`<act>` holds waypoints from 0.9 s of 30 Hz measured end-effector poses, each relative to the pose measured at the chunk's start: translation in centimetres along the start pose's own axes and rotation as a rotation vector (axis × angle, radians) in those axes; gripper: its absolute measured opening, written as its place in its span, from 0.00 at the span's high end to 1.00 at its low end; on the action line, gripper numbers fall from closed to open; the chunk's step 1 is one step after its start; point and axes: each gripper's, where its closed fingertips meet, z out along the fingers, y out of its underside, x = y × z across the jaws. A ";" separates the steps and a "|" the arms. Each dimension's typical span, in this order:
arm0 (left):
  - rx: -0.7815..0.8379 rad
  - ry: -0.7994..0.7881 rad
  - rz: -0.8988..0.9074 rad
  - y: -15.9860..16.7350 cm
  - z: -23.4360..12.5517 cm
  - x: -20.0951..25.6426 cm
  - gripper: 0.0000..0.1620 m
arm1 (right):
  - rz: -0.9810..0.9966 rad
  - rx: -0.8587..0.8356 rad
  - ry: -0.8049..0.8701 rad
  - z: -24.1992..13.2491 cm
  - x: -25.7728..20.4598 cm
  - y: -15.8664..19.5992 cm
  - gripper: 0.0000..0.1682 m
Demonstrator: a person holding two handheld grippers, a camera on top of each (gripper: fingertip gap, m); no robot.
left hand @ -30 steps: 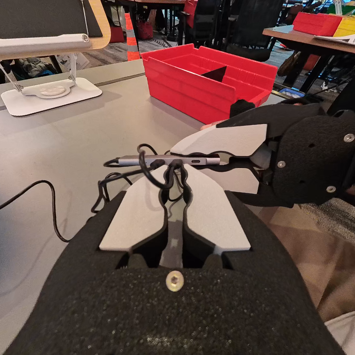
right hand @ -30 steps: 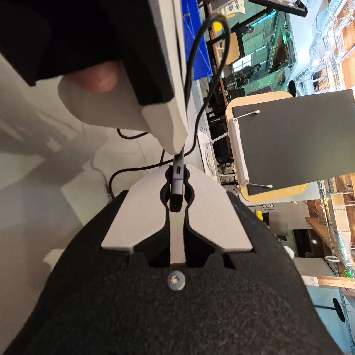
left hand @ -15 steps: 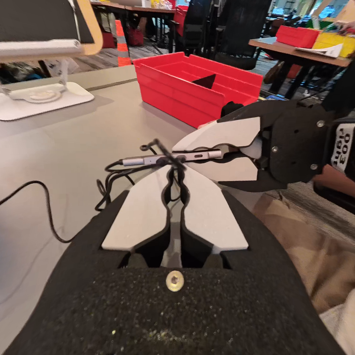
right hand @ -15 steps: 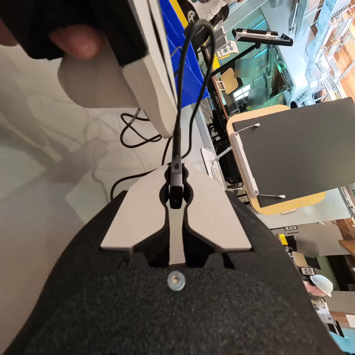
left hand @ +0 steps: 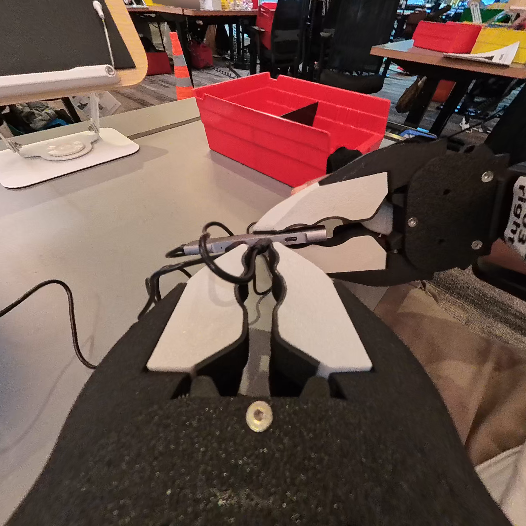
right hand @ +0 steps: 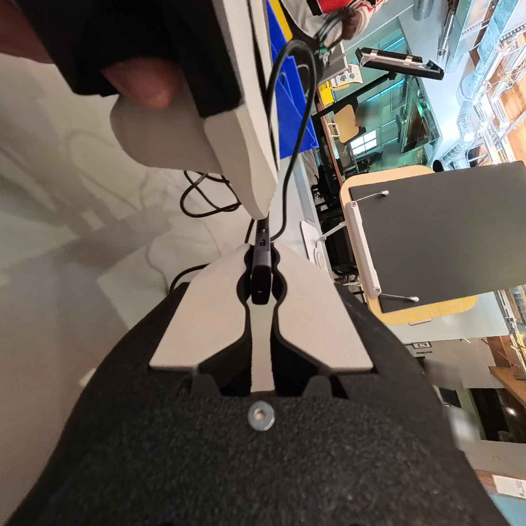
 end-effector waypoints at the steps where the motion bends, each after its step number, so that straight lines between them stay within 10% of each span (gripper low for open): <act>1: -0.009 0.010 -0.001 0.1 0.0 0.1 0.94 | -0.001 -0.001 0.000 0.0 0.0 0.0 0.95; 27: -0.005 0.084 -0.086 -0.3 -0.7 0.1 0.98 | -0.004 0.014 0.073 0.3 0.9 -0.3 0.93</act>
